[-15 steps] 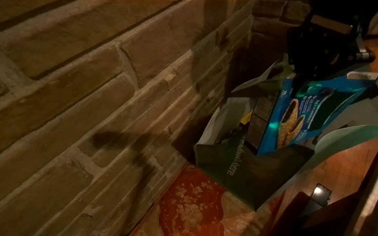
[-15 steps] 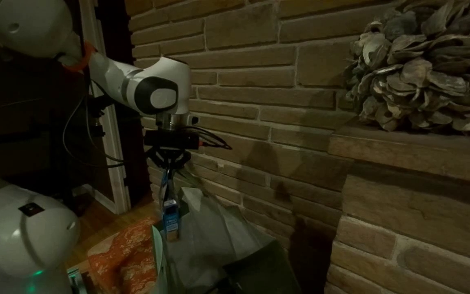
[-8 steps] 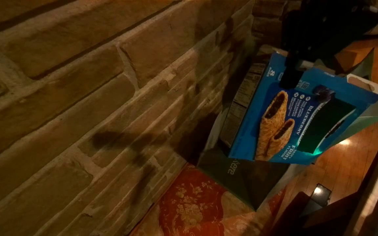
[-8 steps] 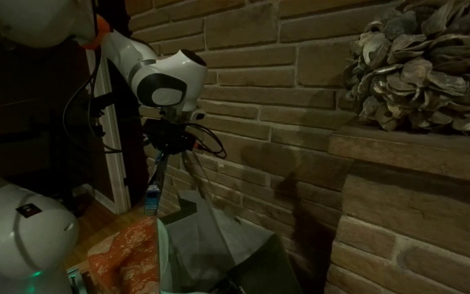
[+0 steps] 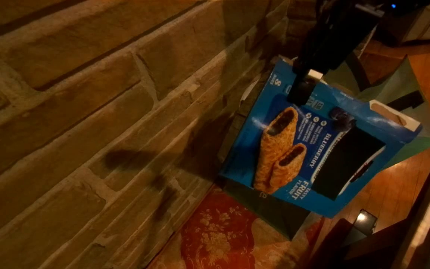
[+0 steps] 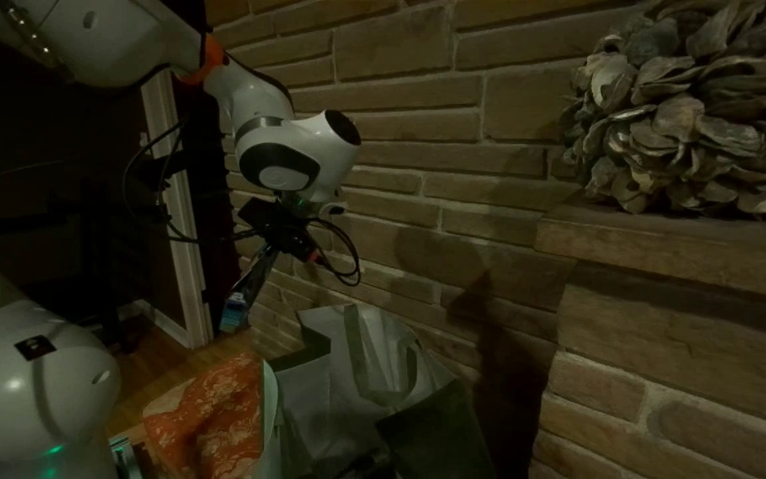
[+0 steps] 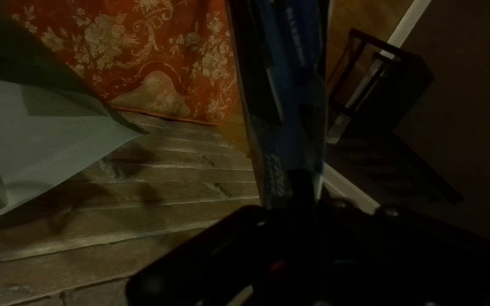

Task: Remove the box from the bag

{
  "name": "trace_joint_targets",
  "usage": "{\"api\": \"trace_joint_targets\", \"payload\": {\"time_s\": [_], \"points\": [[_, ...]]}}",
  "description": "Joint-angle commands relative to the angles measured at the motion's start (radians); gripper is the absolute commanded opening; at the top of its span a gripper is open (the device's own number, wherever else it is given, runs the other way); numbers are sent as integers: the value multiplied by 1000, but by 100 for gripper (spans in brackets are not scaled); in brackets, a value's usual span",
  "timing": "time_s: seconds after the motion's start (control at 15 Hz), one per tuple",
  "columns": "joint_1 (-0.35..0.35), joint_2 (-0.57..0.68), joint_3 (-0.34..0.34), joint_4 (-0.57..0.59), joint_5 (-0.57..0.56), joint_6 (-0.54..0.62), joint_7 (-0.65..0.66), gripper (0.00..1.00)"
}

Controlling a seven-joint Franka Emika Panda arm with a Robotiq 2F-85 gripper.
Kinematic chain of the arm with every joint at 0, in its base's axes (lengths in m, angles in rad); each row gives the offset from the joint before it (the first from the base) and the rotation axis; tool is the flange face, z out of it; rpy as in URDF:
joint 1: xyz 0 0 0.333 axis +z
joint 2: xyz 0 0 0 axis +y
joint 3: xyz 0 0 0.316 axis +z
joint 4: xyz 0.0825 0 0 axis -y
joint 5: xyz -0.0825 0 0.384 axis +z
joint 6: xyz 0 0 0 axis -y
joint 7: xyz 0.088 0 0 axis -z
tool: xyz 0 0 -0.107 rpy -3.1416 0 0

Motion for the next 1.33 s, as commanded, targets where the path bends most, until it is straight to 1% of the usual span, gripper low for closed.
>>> {"api": "trace_joint_targets", "payload": {"time_s": [0.0, 0.2, 0.27, 0.33, 0.4, 0.53, 0.8, 0.87, 1.27], "points": [[-31, 97, 77, 16, 123, 56, -83, 1], [-27, 170, 165, 3, 146, 181, -158, 1], [-25, 202, 194, 5, 136, 220, -167, 1], [-28, 229, 219, 10, 95, 221, -153, 1], [-50, 179, 208, -7, 105, 191, -130, 3], [-45, 223, 242, -6, 102, 219, -135, 3], [-49, 236, 244, 0, 102, 222, -144, 3], [-50, 236, 243, 1, 102, 222, -145, 1], [-32, 337, 327, 66, 67, 249, -59, 1]]}}
